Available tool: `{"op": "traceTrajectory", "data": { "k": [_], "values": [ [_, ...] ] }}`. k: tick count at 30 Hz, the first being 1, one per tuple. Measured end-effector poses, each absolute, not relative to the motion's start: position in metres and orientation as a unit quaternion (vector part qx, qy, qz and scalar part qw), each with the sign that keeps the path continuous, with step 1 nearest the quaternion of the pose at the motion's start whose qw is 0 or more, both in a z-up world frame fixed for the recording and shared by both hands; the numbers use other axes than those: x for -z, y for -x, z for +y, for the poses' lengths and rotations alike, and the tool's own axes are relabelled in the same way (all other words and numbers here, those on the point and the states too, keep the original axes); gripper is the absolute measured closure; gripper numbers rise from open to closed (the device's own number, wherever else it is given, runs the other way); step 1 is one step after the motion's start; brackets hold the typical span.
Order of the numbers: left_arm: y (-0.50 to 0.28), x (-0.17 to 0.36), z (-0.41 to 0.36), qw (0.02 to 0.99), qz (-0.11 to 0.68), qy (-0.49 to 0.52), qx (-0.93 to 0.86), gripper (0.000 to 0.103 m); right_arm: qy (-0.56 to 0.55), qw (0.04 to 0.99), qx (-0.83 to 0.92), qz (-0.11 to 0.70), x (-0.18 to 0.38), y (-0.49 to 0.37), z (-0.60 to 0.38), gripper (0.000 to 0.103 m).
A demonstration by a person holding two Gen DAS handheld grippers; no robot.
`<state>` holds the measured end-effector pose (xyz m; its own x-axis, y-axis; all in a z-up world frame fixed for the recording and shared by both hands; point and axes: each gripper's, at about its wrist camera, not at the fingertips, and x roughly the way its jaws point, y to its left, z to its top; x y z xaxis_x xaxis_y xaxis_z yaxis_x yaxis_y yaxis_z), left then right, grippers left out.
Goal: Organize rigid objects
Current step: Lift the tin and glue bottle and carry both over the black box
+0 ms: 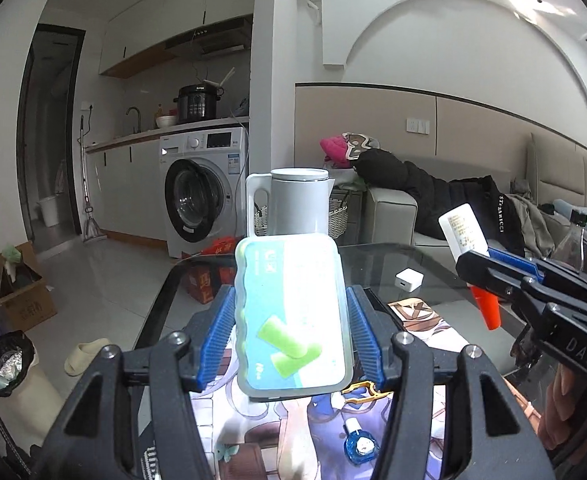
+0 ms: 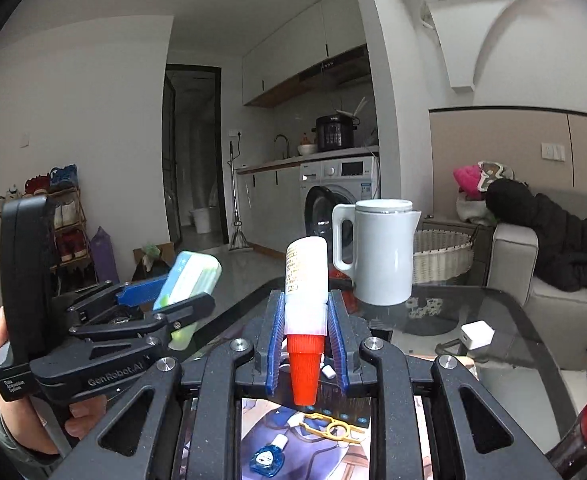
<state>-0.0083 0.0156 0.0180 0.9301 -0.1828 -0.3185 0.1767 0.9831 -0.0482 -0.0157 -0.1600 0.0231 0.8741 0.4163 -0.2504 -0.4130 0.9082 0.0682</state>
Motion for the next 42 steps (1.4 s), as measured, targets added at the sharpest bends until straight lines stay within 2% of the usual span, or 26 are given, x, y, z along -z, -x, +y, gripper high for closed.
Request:
{"op": "traceTrajectory", "data": {
  "k": [11, 27, 42],
  "values": [
    [-0.005, -0.022, 0.010, 0.982, 0.166, 0.021, 0.091, 0.048, -0.005, 0.968, -0.212, 0.132, -0.022, 0.015, -0.156, 0.082],
    [-0.079, -0.018, 0.013, 0.979, 0.174, 0.066, 0.083, 0.048, -0.027, 0.972, -0.192, 0.134, -0.019, -0.073, -0.150, 0.082],
    [-0.106, -0.004, 0.012, 0.974, 0.199, 0.075, 0.075, 0.048, -0.031, 0.969, -0.195, 0.149, -0.008, -0.100, -0.150, 0.082]
  ]
}}
